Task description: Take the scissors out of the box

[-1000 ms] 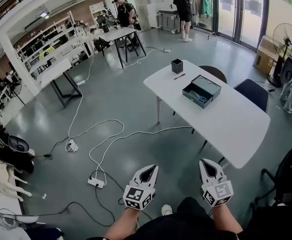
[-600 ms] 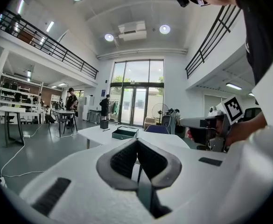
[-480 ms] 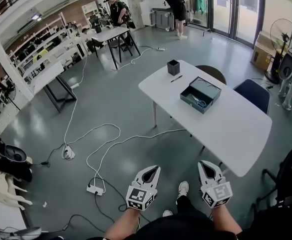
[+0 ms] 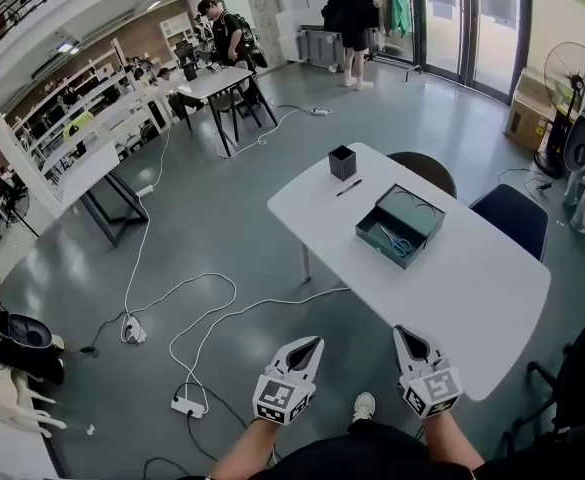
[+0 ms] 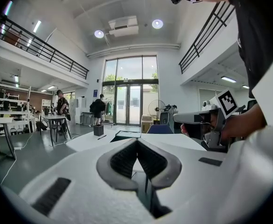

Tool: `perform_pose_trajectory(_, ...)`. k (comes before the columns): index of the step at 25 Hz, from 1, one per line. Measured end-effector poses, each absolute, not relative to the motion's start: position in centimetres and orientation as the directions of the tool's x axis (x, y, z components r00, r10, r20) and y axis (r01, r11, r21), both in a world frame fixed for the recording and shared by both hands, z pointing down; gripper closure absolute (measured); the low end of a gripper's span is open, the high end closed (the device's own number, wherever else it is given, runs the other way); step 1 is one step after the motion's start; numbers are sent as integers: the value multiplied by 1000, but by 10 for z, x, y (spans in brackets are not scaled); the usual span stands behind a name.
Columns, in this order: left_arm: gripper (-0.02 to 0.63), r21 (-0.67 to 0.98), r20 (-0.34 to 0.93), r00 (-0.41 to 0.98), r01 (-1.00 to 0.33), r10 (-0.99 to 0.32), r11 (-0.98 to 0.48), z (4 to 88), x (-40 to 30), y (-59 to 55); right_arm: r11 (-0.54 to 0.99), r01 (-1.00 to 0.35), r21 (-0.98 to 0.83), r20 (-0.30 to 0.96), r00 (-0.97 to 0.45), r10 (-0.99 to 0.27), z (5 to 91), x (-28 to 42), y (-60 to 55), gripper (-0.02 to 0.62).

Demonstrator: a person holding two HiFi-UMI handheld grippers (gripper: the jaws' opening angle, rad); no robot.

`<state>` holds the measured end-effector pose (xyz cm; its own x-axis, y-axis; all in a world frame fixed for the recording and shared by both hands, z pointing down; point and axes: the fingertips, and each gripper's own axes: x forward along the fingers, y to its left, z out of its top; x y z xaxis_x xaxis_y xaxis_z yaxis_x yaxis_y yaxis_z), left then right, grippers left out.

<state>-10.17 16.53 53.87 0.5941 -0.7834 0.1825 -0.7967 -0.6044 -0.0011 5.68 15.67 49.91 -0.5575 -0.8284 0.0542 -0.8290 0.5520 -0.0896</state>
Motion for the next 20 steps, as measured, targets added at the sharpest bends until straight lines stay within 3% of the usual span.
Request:
perform_pose_trajectory(11, 601, 39, 164, 612, -788, -774, -615, 539, -70, 62, 556, -827, -84, 63, -561, -825, 501, 87, 61, 592)
perform_pose_trajectory(20, 602, 67, 166, 587, -808, -792, -585, 553, -86, -18, 544, -833, -97, 100, -552, -828, 513, 78, -5, 592)
